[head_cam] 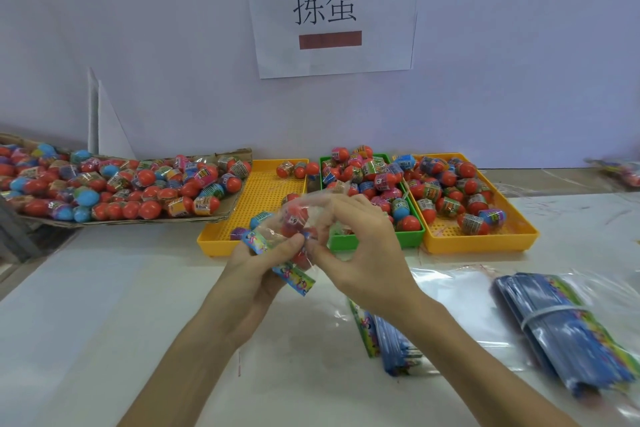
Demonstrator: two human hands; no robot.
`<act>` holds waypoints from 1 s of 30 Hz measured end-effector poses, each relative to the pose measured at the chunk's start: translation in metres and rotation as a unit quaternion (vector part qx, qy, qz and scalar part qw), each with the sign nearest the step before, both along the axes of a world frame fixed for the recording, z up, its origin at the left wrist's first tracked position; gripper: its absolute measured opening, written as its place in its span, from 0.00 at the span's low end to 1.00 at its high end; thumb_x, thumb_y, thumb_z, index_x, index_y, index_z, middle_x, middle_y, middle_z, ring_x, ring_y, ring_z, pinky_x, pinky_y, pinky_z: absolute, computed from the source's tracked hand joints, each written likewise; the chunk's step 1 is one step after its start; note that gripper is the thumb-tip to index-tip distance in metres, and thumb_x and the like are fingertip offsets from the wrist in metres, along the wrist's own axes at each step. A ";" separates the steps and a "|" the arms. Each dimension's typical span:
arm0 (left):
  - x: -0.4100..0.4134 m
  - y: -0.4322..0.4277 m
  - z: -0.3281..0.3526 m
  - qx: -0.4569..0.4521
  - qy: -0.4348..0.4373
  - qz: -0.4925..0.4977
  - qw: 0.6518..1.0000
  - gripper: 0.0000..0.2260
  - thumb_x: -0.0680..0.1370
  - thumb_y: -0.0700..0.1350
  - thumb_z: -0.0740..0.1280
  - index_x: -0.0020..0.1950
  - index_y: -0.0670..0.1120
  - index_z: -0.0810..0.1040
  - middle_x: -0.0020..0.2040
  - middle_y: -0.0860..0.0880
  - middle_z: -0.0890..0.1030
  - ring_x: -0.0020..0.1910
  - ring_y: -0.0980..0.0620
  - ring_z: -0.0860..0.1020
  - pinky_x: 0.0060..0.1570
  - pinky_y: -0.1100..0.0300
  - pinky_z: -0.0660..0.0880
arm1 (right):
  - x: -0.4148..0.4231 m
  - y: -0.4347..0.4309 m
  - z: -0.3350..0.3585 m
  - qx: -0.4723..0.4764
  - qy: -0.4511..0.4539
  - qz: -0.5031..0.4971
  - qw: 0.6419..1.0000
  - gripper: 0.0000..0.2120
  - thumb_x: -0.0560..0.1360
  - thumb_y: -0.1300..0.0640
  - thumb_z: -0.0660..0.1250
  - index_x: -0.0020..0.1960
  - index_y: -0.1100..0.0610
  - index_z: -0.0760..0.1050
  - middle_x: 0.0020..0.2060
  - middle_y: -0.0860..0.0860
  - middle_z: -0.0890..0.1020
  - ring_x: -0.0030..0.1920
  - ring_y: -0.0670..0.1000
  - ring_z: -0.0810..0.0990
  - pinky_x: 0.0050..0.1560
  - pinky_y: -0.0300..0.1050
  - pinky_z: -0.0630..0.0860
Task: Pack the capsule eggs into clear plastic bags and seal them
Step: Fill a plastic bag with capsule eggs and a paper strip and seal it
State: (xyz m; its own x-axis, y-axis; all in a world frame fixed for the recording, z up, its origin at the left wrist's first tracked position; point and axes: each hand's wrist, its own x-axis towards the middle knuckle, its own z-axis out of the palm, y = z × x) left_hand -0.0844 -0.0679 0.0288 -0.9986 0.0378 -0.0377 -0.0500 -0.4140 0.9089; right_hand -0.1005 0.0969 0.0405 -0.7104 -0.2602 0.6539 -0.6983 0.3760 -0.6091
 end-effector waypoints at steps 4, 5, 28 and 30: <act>0.001 -0.001 0.003 -0.031 0.008 -0.002 0.999 0.16 0.73 0.49 0.73 0.59 0.47 0.85 0.57 0.41 0.84 0.51 0.48 0.84 0.47 0.57 0.83 | -0.001 0.003 -0.002 0.032 -0.071 -0.005 0.997 0.12 0.73 0.57 0.75 0.40 0.48 0.72 0.47 0.43 0.82 0.53 0.49 0.75 0.63 0.52 0.64; 0.001 -0.001 0.004 -0.036 0.012 -0.002 0.999 0.16 0.74 0.50 0.72 0.60 0.48 0.85 0.57 0.41 0.84 0.52 0.47 0.83 0.49 0.56 0.83 | -0.001 0.004 -0.003 0.038 -0.073 -0.005 0.997 0.13 0.74 0.56 0.75 0.40 0.46 0.71 0.48 0.43 0.82 0.55 0.49 0.75 0.65 0.49 0.62; 0.003 -0.001 0.004 -0.065 0.032 0.080 0.994 0.12 0.70 0.47 0.72 0.53 0.55 0.87 0.50 0.48 0.87 0.47 0.50 0.86 0.38 0.61 0.82 | -0.002 0.013 0.009 0.024 -0.105 0.058 0.992 0.05 0.72 0.60 0.75 0.45 0.53 0.81 0.42 0.43 0.80 0.51 0.47 0.74 0.59 0.59 0.69; 0.004 0.000 0.005 -0.055 0.039 0.080 0.995 0.13 0.72 0.47 0.71 0.55 0.56 0.87 0.52 0.48 0.87 0.48 0.50 0.86 0.40 0.60 0.83 | -0.002 0.013 0.010 0.020 -0.109 0.049 0.993 0.06 0.72 0.59 0.77 0.47 0.54 0.82 0.45 0.42 0.80 0.54 0.48 0.74 0.61 0.59 0.70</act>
State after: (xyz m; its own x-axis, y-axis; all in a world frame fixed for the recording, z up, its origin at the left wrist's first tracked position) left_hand -0.0809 -0.0678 0.0337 -0.9916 -0.1217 0.0441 0.0800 -0.3082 0.9480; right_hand -0.1026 0.1103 0.0506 -0.8038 -0.3584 0.4748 -0.5860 0.3398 -0.7356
